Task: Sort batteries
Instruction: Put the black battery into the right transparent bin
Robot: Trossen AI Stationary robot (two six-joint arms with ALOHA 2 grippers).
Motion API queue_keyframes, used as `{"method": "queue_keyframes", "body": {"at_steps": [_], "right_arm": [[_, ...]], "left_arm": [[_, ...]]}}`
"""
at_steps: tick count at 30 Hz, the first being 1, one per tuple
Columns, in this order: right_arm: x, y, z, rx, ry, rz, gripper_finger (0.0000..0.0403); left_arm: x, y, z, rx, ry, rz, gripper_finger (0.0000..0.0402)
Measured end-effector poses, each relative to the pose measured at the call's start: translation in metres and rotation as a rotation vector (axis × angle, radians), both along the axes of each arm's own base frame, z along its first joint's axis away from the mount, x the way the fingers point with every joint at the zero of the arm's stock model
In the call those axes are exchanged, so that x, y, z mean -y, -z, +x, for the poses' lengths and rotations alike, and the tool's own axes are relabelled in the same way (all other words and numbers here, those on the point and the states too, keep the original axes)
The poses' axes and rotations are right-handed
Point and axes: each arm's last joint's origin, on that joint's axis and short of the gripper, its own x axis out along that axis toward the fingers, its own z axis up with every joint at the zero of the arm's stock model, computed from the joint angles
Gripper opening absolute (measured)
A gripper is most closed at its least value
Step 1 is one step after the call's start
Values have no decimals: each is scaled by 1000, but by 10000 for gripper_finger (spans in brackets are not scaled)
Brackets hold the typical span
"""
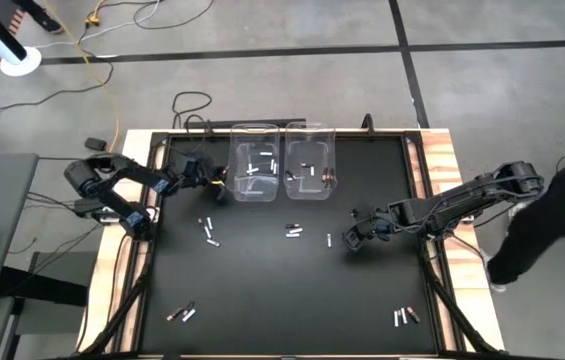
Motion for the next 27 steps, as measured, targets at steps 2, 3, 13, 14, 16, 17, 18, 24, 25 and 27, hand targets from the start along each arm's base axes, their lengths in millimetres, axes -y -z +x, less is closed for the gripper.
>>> {"method": "queue_keyframes", "body": {"at_steps": [2, 3, 13, 14, 16, 17, 18, 24, 25, 27], "right_arm": [[0, 0, 0, 1, 1, 1, 163], [0, 0, 0, 1, 1, 1, 163], [0, 0, 0, 0, 0, 0, 163], [0, 0, 0, 0, 0, 0, 163], [0, 0, 0, 0, 0, 0, 163], [0, 0, 0, -1, -2, -2, 163], [0, 0, 0, -1, -5, -4, 163], [0, 0, 0, -2, -8, -6, 163], [0, 0, 0, -2, -8, -6, 163], [0, 0, 0, -2, -8, -6, 163]], "left_arm": [[-2, -1, 1, 2, -25, -2, 146], [-2, -2, 1, 2, -34, -1, 144], [-5, -2, 3, -48, -26, 8, 111], [-5, -2, 3, -52, -24, 6, 105], [-4, -1, 2, -62, -23, -4, 93], [-4, -1, 2, -67, -22, -8, 87], [-4, 0, 2, -75, -19, -12, 80], [-2, 3, 0, -112, -7, -28, 37], [-2, 3, 0, -113, -8, -27, 32], [-2, 3, 0, -113, -9, -27, 26]]}}
